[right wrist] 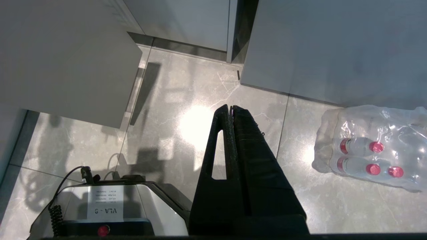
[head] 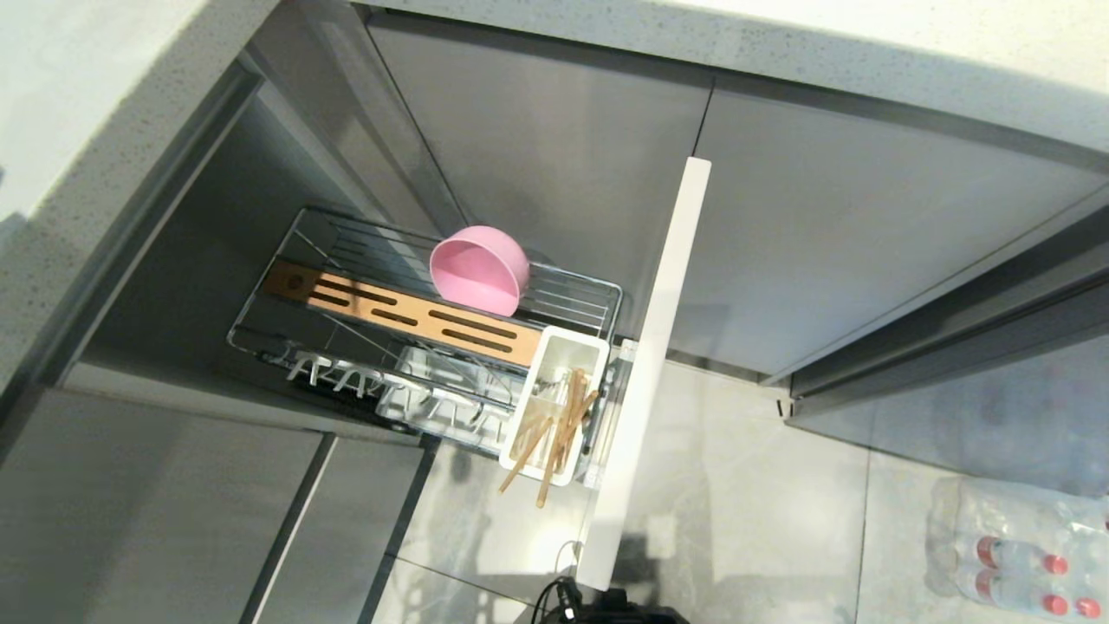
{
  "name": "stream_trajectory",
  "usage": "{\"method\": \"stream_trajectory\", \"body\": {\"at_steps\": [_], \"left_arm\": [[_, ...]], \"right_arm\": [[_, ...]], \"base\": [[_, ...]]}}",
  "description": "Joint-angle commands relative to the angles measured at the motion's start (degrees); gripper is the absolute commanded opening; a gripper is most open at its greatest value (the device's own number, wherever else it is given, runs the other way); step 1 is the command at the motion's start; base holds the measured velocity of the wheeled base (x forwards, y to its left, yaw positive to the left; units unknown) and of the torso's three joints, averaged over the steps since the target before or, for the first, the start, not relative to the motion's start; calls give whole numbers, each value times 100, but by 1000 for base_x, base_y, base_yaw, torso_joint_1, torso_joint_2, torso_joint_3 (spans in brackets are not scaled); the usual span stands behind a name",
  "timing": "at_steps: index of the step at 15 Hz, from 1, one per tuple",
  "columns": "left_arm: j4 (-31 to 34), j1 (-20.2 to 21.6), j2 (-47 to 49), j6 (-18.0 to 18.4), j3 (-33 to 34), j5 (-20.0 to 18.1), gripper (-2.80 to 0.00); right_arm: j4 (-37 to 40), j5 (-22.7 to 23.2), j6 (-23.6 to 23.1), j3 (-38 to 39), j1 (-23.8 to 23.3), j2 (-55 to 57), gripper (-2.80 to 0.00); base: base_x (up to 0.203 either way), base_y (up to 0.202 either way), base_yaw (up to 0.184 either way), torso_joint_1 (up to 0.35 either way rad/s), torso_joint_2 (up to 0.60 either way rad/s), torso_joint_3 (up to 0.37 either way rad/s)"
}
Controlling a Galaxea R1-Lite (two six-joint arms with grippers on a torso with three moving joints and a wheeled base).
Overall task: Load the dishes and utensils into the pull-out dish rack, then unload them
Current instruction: Pick up the spoon and place it in the cupboard
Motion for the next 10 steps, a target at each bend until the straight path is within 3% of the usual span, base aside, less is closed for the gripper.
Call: {"method": "stream_trajectory", "body": {"at_steps": [1,3,5,8,9,10], "left_arm": [[214,-438,-323,148,10,304,-280],[596,-850,-550,785,186,535,-280],[947,-1279,-738,1946,540,933,-280],[1947,-1550,-831,3833,870,1799,-280],[2299,-1604,-761,4292,940,1967,-280],[2503,-1656,-624,4459,964,2029,-280]], "right_arm": [[-1,-4,1,0,1,3,-280],[-4,5,1,0,1,1,-280],[-1,0,2,0,1,0,-280],[-3,5,1,0,1,0,-280],[-4,1,1,0,1,8,-280],[-1,5,1,0,1,1,-280]], "base": [[0,0,0,0,0,0],[0,0,0,0,0,0],[0,0,0,0,0,0],[0,0,0,0,0,0],[0,0,0,0,0,0],[0,0,0,0,0,0]]}}
